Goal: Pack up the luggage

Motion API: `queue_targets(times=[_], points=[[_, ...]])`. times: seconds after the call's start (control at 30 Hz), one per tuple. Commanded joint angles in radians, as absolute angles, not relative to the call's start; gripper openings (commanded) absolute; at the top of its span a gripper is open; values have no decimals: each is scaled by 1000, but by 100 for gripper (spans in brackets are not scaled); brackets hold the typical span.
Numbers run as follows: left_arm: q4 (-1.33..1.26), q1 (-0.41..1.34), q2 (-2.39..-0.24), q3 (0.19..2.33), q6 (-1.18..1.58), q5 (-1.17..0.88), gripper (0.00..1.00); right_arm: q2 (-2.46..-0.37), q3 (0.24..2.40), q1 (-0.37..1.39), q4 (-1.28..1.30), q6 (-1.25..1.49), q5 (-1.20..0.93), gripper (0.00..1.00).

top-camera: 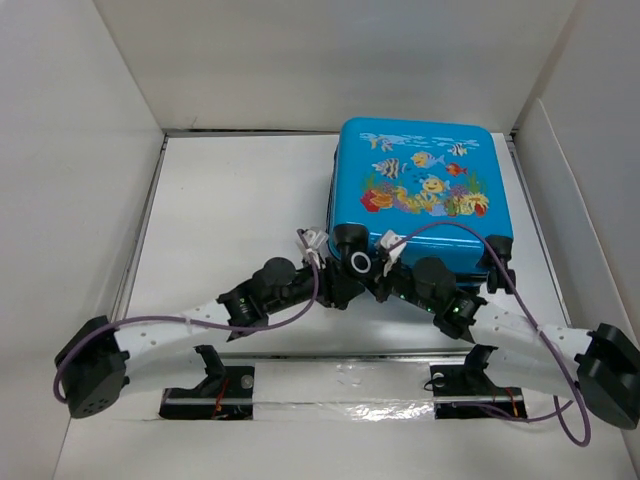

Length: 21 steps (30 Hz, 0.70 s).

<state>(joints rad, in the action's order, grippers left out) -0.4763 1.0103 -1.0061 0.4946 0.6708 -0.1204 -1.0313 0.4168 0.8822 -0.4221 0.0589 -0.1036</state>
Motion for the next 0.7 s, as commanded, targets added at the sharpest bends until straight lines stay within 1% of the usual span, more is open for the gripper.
queue_targets(times=[0.0, 0.07, 0.1, 0.2, 0.23, 0.37, 0.43, 0.47, 0.5, 0.53, 0.57, 0.6, 0.63, 0.67], points=[[-842, 1051, -1081, 615, 666, -281, 0, -1009, 408, 874, -503, 84, -208, 0], [-857, 1051, -1118, 653, 667, -299, 0, -1061, 429, 946, -538, 95, -196, 0], [-851, 1051, -1124, 663, 664, -302, 0, -1124, 446, 971, -541, 94, -178, 0], [-833, 1051, -1102, 666, 661, -296, 0, -1244, 521, 1049, -560, 98, -138, 0], [-833, 1051, -1080, 657, 669, -292, 0, -1262, 535, 1067, -574, 104, -117, 0], [-847, 1051, -1036, 608, 710, -287, 0, -1336, 537, 1144, -777, 182, -35, 0], [-801, 1051, -1003, 607, 701, -267, 0, -1351, 532, 1169, -798, 202, 63, 0], [-760, 1051, -985, 595, 698, -240, 0, -1347, 532, 1180, -772, 219, 96, 5], [-730, 1051, -965, 589, 680, -223, 0, -1338, 526, 1189, -749, 227, 151, 15], [-691, 1051, -912, 586, 667, -195, 1, -1324, 523, 1201, -721, 232, 170, 36], [-599, 1051, -881, 581, 655, -163, 7, -1287, 520, 1201, -656, 236, 184, 46], [-547, 1051, -850, 577, 647, -88, 24, -1266, 515, 1212, -625, 235, 211, 53], [-496, 1051, -792, 577, 644, -45, 32, -1243, 508, 1224, -599, 232, 228, 64], [-395, 1040, -767, 571, 643, -13, 38, -1220, 505, 1224, -547, 230, 245, 69]])
